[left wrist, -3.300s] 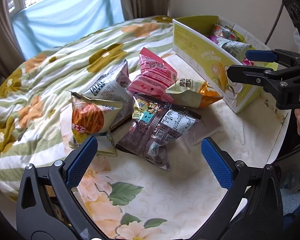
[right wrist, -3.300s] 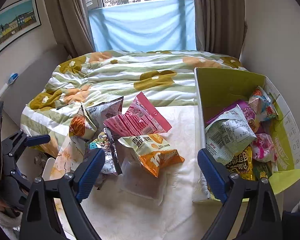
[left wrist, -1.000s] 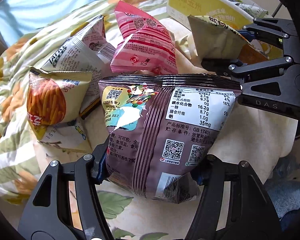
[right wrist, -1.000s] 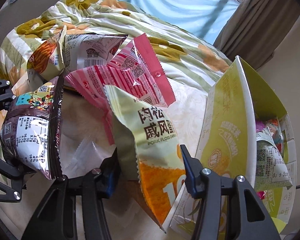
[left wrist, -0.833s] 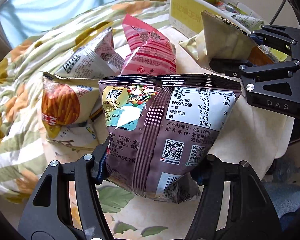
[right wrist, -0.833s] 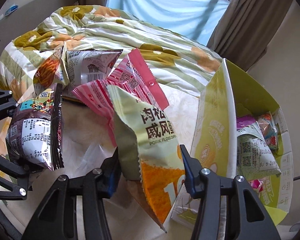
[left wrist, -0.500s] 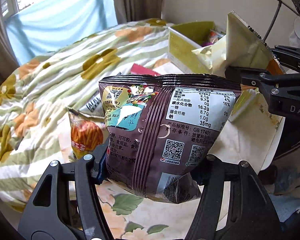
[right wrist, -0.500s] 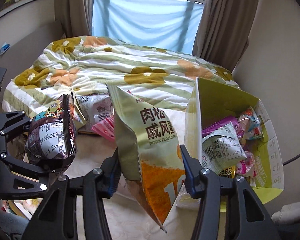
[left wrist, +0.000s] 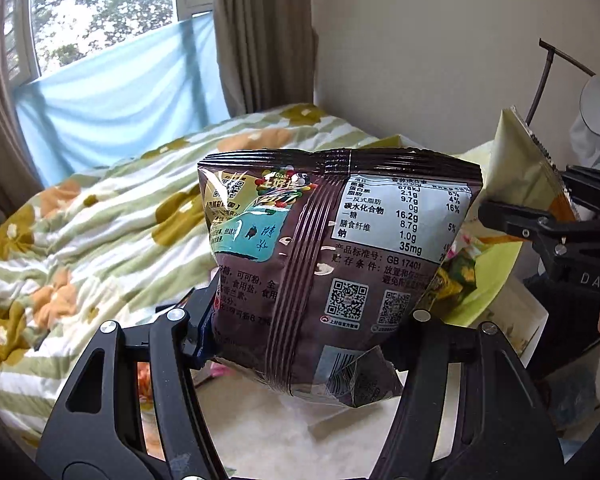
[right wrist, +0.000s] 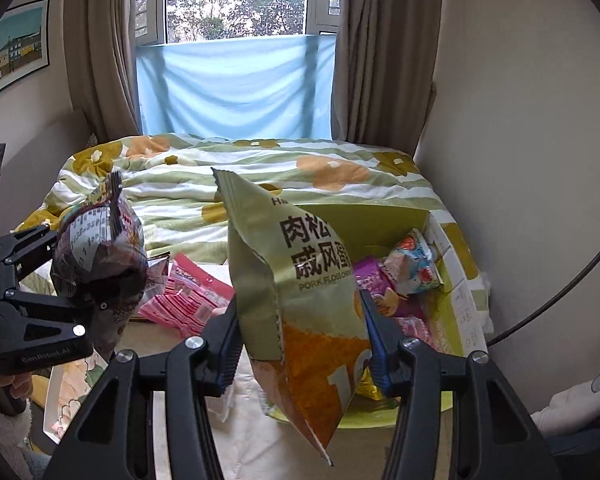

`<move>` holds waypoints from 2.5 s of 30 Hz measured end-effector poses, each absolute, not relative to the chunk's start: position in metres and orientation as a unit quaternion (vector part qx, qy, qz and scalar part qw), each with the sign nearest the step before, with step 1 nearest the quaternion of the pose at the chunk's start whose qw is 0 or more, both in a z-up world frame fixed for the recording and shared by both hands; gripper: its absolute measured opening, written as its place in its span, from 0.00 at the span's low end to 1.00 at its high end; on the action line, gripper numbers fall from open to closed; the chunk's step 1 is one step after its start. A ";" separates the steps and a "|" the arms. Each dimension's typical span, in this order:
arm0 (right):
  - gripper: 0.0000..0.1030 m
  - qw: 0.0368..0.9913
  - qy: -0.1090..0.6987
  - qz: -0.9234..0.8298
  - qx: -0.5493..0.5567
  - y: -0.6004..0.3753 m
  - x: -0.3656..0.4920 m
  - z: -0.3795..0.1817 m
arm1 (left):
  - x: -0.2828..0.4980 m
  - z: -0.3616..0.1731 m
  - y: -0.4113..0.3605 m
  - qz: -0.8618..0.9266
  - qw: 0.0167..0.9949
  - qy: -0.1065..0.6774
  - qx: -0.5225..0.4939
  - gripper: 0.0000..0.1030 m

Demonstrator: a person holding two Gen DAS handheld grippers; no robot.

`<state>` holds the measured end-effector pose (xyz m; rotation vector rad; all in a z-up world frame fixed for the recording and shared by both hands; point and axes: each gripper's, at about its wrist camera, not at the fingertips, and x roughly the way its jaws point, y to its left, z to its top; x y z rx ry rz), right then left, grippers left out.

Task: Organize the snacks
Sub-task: 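Lift and carry both bags over the cardboard box, then open the left gripper to drop the brown bag while the right drops the pork floss bag, then move both grippers back toward the remaining snacks on the table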

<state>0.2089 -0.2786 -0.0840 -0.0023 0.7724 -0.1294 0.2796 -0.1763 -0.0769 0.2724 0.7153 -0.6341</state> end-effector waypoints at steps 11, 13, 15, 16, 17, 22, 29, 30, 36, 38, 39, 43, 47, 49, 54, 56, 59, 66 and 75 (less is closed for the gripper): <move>0.47 0.923 0.384 -0.033 -0.011 -0.386 0.209 -0.090 | 0.333 -0.088 -0.318 -0.282 0.875 0.377 0.109 0.58; 0.47 0.921 0.389 -0.023 -0.012 -0.401 0.214 -0.095 | 0.351 -0.097 -0.336 -0.267 0.873 0.393 0.114 0.58; 0.47 0.918 0.395 -0.013 -0.008 -0.416 0.219 -0.101 | 0.367 -0.109 -0.350 -0.256 0.867 0.413 0.114 0.58; 0.47 0.917 0.399 -0.006 -0.004 -0.422 0.223 -0.104 | 0.376 -0.115 -0.356 -0.251 0.864 0.423 0.113 0.58; 0.47 0.915 0.403 0.000 -0.001 -0.427 0.227 -0.107 | 0.383 -0.121 -0.361 -0.245 0.861 0.433 0.110 0.58; 0.47 0.907 0.421 0.022 0.011 -0.445 0.244 -0.120 | 0.406 -0.141 -0.378 -0.212 0.852 0.465 0.111 0.80; 0.47 0.901 0.432 0.025 0.036 -0.456 0.255 -0.131 | 0.398 -0.143 -0.357 -0.213 0.854 0.466 0.091 0.99; 0.47 0.900 0.433 0.023 0.039 -0.456 0.254 -0.132 | 0.394 -0.144 -0.353 -0.214 0.853 0.469 0.089 0.99; 0.47 0.901 0.432 0.008 0.037 -0.458 0.252 -0.127 | 0.365 -0.135 -0.329 -0.219 0.852 0.471 0.063 0.99; 0.47 0.901 0.433 0.005 0.031 -0.458 0.254 -0.126 | 0.354 -0.133 -0.324 -0.217 0.853 0.470 0.064 0.99; 0.47 0.900 0.435 0.008 0.026 -0.457 0.254 -0.125 | 0.350 -0.132 -0.322 -0.216 0.854 0.470 0.065 0.99; 0.47 0.898 0.440 0.004 -0.004 -0.448 0.257 -0.128 | 0.338 -0.128 -0.312 -0.213 0.855 0.468 0.064 0.99; 0.48 0.897 0.442 0.001 -0.015 -0.439 0.260 -0.136 | 0.331 -0.128 -0.301 -0.206 0.856 0.470 0.061 0.99; 0.51 0.900 0.435 -0.007 -0.012 -0.437 0.260 -0.138 | 0.329 -0.128 -0.295 -0.202 0.857 0.471 0.058 0.99; 0.99 0.920 0.390 0.030 0.032 -0.437 0.241 -0.126 | 0.318 -0.130 -0.278 -0.193 0.858 0.474 0.044 0.99; 0.99 0.921 0.386 0.033 0.036 -0.436 0.233 -0.126 | 0.312 -0.133 -0.274 -0.192 0.858 0.475 0.038 0.99; 0.99 0.916 0.400 0.024 0.029 -0.434 0.228 -0.133 | 0.303 -0.135 -0.272 -0.191 0.858 0.476 0.035 0.99; 0.99 0.914 0.405 0.024 0.026 -0.433 0.215 -0.129 | 0.282 -0.121 -0.274 -0.186 0.868 0.460 0.035 0.99; 0.99 0.921 0.384 0.058 0.036 -0.430 0.201 -0.106 | 0.245 -0.090 -0.257 -0.145 0.891 0.428 0.047 0.99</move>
